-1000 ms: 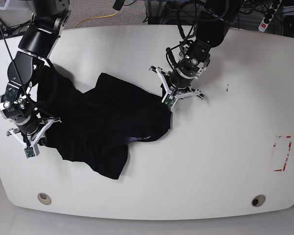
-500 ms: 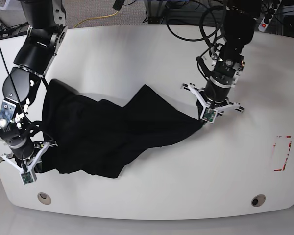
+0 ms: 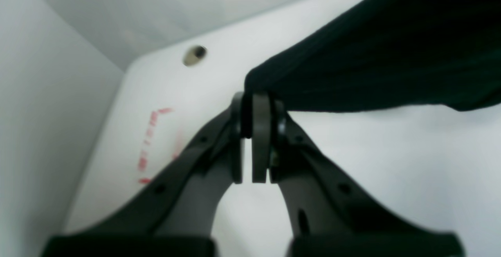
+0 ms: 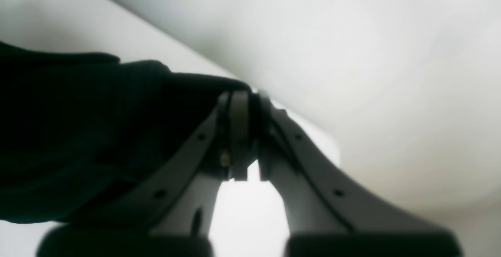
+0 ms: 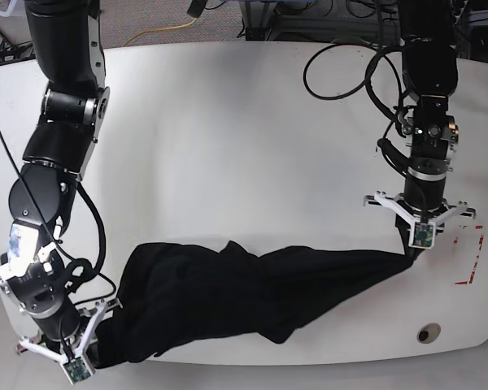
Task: Fold the T-shirt properly
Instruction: 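Lift the shirt with both grippers, spreading it between them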
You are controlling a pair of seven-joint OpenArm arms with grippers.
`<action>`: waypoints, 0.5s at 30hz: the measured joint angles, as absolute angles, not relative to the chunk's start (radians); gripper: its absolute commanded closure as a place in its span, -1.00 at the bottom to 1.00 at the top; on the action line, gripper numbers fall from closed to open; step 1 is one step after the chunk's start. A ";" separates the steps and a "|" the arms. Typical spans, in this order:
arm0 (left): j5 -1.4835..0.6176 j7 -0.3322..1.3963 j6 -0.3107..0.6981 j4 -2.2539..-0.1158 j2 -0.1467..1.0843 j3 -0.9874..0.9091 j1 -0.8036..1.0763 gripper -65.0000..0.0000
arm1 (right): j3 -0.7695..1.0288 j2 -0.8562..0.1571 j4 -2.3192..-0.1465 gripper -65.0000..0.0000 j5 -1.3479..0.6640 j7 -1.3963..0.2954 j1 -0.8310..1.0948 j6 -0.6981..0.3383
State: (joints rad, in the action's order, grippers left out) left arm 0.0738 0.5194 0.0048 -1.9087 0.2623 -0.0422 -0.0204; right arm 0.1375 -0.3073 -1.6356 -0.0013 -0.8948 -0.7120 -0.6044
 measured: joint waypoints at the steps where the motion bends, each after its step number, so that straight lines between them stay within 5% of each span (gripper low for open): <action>1: 0.069 0.555 0.008 -1.912 0.273 -0.055 -0.047 0.98 | 0.126 -0.307 -1.635 1.00 -0.006 -0.895 -0.733 -0.606; 6: 0.075 0.631 0.002 -1.928 0.282 -0.078 -0.194 0.98 | 0.094 -0.308 -1.636 1.00 -0.004 -0.923 -0.829 -0.604; 10: 0.061 0.736 0.133 -1.930 0.287 -0.107 -0.308 0.98 | 0.096 -0.311 -1.637 1.00 -0.001 -1.001 -0.907 -0.603; 15: 0.083 0.800 0.178 -1.934 0.253 -0.135 -0.354 0.98 | 0.101 -0.311 -1.642 1.00 -0.003 -0.990 -0.871 -0.603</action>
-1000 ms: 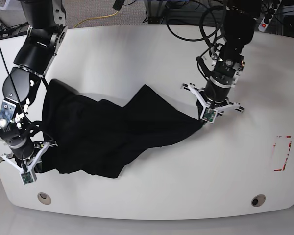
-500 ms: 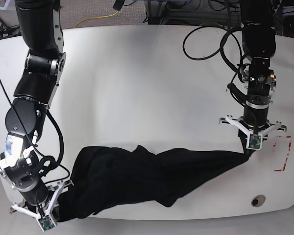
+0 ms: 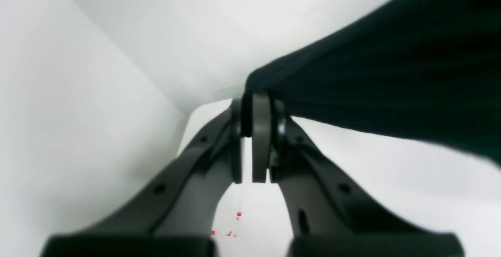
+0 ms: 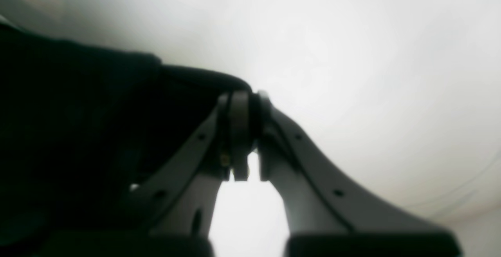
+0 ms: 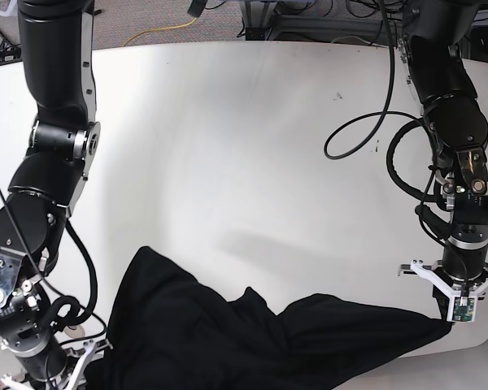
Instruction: Fold the T-shirt properly
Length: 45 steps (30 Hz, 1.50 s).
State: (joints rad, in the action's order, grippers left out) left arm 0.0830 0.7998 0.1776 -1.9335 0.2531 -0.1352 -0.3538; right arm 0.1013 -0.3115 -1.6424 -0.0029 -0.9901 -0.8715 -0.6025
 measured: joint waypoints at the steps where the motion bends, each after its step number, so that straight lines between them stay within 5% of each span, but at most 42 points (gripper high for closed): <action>1: 0.081 0.815 0.194 -1.934 0.250 -0.134 -0.345 0.98 | 0.103 -0.310 -1.642 1.00 0.001 -0.989 -0.838 -0.600; 20: 0.069 0.840 0.221 -1.924 0.144 -0.137 0.100 0.98 | 0.406 -0.240 -1.692 1.00 -0.008 -1.007 -0.273 -0.606; 45: 0.076 0.830 0.213 -1.866 0.139 -0.226 0.341 0.99 | 0.448 -0.078 -1.837 0.96 0.004 -1.000 0.154 -0.603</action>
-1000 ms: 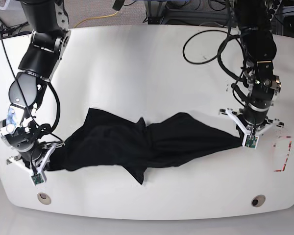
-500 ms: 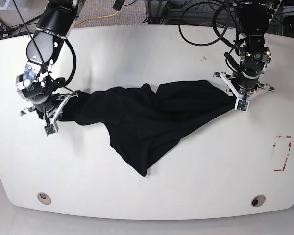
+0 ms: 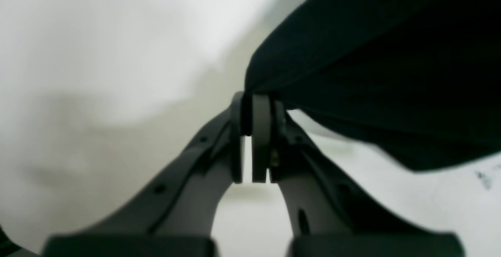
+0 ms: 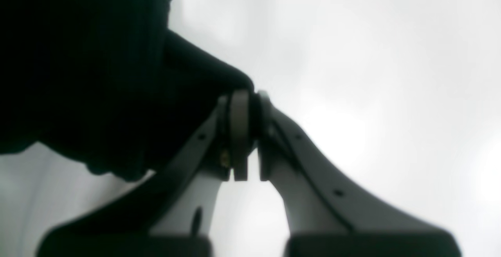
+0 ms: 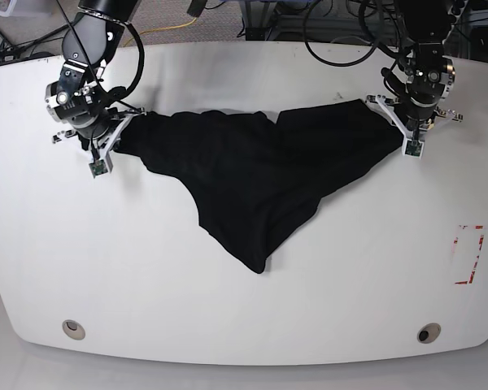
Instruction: Fold the T-shirt properly
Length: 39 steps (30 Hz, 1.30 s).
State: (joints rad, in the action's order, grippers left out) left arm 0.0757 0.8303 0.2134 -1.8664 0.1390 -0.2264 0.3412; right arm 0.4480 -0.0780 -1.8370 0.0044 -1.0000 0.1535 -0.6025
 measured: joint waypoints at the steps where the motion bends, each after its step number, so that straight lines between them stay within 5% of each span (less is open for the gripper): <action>1: 0.075 0.830 0.213 -1.866 0.139 -0.226 0.341 0.99 | 0.448 -0.074 -1.837 0.87 0.004 -1.000 0.157 -0.603; 8: 0.078 0.803 0.214 -1.866 0.140 -0.232 0.341 0.99 | 0.448 -0.040 -1.891 -0.11 0.004 -0.999 0.160 -0.603; 11: 0.078 0.799 0.214 -1.866 0.140 -0.243 0.340 0.99 | 0.447 -0.033 -1.917 -0.30 0.008 -1.004 0.159 -0.603; 24: 0.080 0.781 0.214 -1.867 0.141 -0.244 0.336 0.99 | 0.419 -0.039 -1.878 -0.28 -0.094 -1.000 0.007 -0.655; 39: 0.080 0.773 0.214 -1.869 0.141 -0.244 0.334 0.99 | 0.215 -0.072 -1.370 -0.28 -0.107 -0.923 -0.311 -0.655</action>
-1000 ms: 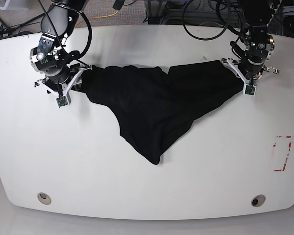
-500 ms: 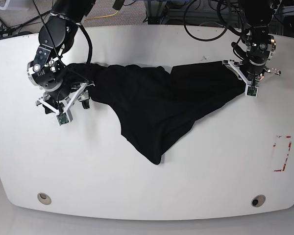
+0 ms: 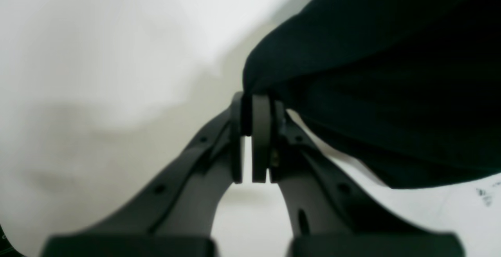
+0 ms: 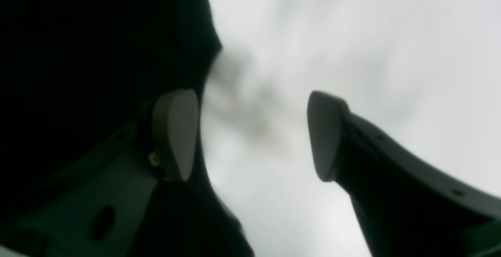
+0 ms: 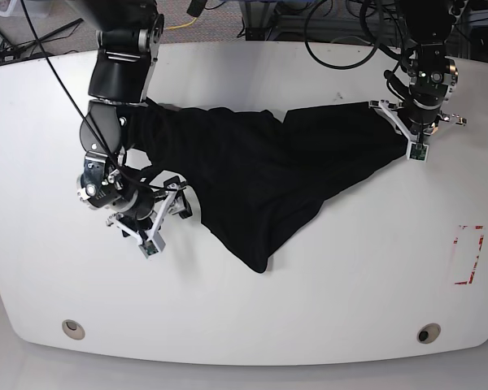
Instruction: Fold the T-shirt properly
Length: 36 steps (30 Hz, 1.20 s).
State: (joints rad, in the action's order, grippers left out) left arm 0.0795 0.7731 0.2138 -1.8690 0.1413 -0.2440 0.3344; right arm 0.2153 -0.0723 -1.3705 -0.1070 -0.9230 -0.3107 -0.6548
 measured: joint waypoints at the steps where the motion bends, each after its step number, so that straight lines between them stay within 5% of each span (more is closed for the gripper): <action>1: 0.078 0.773 0.214 -1.869 0.142 -0.244 0.335 0.99 | 0.211 -0.072 -1.333 -0.28 -0.111 -0.904 -0.325 -0.655; 23: 0.079 0.773 0.214 -1.869 0.142 -0.244 0.335 1.00 | 0.208 -0.041 -0.816 -0.26 -0.111 -0.580 -0.489 -0.644; 32: 0.079 0.773 0.214 -1.869 0.142 -0.243 0.335 1.00 | 0.208 -0.020 -0.739 0.21 -0.115 -0.541 -0.520 -0.639; 36: 0.079 0.773 0.214 -1.869 0.141 -0.243 0.335 1.00 | 0.208 -0.012 -0.730 0.24 -0.116 -0.526 -0.520 -0.640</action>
